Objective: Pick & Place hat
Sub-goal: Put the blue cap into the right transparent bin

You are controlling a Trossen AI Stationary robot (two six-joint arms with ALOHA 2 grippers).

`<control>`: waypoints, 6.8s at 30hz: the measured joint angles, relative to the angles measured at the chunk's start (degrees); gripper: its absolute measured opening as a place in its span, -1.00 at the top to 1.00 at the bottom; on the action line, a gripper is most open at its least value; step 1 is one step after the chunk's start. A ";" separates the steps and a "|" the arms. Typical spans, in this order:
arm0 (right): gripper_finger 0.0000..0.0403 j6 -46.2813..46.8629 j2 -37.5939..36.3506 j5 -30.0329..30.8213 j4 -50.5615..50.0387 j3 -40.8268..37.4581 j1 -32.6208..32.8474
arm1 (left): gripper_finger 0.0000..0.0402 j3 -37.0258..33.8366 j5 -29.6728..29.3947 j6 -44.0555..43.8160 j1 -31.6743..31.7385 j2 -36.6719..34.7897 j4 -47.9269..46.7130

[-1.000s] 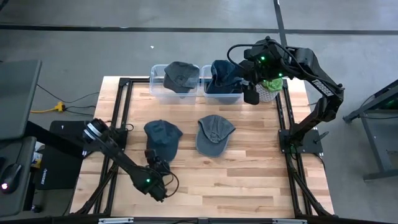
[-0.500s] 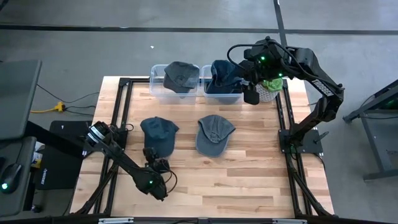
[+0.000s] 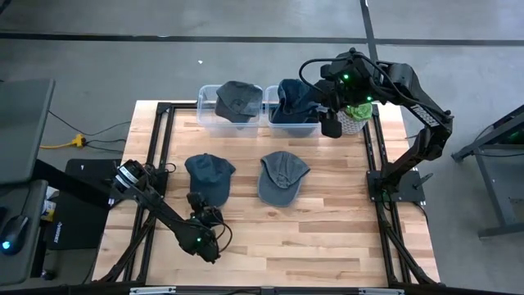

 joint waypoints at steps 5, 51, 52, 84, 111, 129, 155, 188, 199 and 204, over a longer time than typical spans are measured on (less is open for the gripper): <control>-0.07 -0.02 0.00 -1.14 0.00 0.00 0.00 | 0.11 -1.28 -1.97 -0.01 0.00 0.00 0.20; -0.07 2.13 0.01 -0.90 2.86 0.02 2.91 | 0.99 7.80 -2.64 -6.25 0.02 -2.12 -20.99; -0.07 2.33 0.02 -0.90 2.86 0.02 2.91 | 0.99 8.76 -3.64 -7.62 0.02 -2.72 -22.43; -0.07 -0.85 12.59 -17.21 3.47 0.00 9.33 | 1.00 -4.31 -7.16 -43.99 1.21 -37.81 -22.51; -0.07 10.13 45.67 -10.00 55.27 -0.04 13.79 | 1.00 -20.61 -3.37 -50.70 5.25 -63.24 -21.48; -0.07 11.74 54.75 2.81 61.58 -0.04 16.41 | 1.00 -20.61 -2.56 -44.37 5.25 -64.78 -18.21; -0.07 17.83 57.74 -1.62 59.99 0.11 15.93 | 1.00 -20.61 -1.84 -43.25 5.25 -64.72 -17.33; 0.99 22.01 52.53 5.39 50.27 -0.11 16.11 | 1.00 -20.59 0.15 -41.48 5.25 -64.72 -16.12; 1.00 19.07 43.58 14.64 41.54 -0.09 17.65 | 1.00 -20.59 -2.34 -40.34 5.23 -64.74 -14.01; 1.00 17.42 39.22 18.98 38.78 -0.03 19.14 | 1.00 -20.59 -4.79 -40.19 5.24 -64.74 -12.25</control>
